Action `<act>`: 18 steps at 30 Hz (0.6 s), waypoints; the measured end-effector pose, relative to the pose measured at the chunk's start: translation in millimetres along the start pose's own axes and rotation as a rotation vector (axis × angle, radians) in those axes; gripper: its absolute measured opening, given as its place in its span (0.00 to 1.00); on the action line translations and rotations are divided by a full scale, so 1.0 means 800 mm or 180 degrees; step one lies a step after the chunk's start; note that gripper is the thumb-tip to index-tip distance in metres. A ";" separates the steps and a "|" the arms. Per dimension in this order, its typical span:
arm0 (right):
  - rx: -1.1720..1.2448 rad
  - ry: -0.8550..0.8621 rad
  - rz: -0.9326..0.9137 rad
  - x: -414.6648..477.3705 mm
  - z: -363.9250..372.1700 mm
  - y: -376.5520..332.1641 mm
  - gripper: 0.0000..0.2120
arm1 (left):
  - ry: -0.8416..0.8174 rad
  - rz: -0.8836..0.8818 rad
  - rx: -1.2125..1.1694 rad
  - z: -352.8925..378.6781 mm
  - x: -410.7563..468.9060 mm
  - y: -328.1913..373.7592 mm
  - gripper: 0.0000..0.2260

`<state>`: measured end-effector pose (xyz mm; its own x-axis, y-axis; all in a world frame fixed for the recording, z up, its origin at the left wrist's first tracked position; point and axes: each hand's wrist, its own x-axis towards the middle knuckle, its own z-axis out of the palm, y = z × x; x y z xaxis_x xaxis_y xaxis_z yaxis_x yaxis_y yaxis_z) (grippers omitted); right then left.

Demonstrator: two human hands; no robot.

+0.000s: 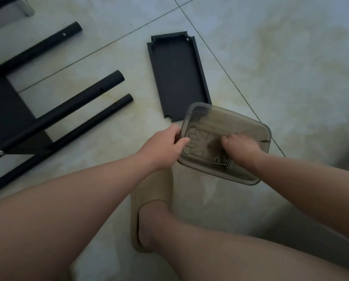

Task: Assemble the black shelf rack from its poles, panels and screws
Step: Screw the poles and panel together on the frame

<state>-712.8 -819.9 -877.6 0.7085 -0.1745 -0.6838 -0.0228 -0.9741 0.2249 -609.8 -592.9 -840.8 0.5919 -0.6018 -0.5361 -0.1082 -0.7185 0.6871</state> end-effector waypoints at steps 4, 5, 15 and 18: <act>0.0175 0.0007 0.0009 0.002 0.002 0.006 0.11 | -0.0010 -0.0043 0.0028 0.000 -0.002 0.002 0.13; 0.0283 -0.0006 0.0018 0.002 0.002 0.007 0.12 | -0.0017 -0.0049 0.0038 0.000 -0.001 0.002 0.13; -0.0097 0.0049 0.0028 -0.005 0.012 -0.003 0.10 | -0.0083 -0.0110 0.0098 0.000 0.001 0.002 0.13; -0.0085 -0.0024 0.0026 -0.001 0.009 -0.002 0.10 | -0.0101 -0.0141 0.0151 -0.002 0.002 0.004 0.14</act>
<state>-718.6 -819.2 -882.5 0.7029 -0.1836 -0.6871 -0.0097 -0.9685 0.2488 -607.9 -595.7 -838.9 0.5716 -0.5793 -0.5812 -0.1207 -0.7599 0.6387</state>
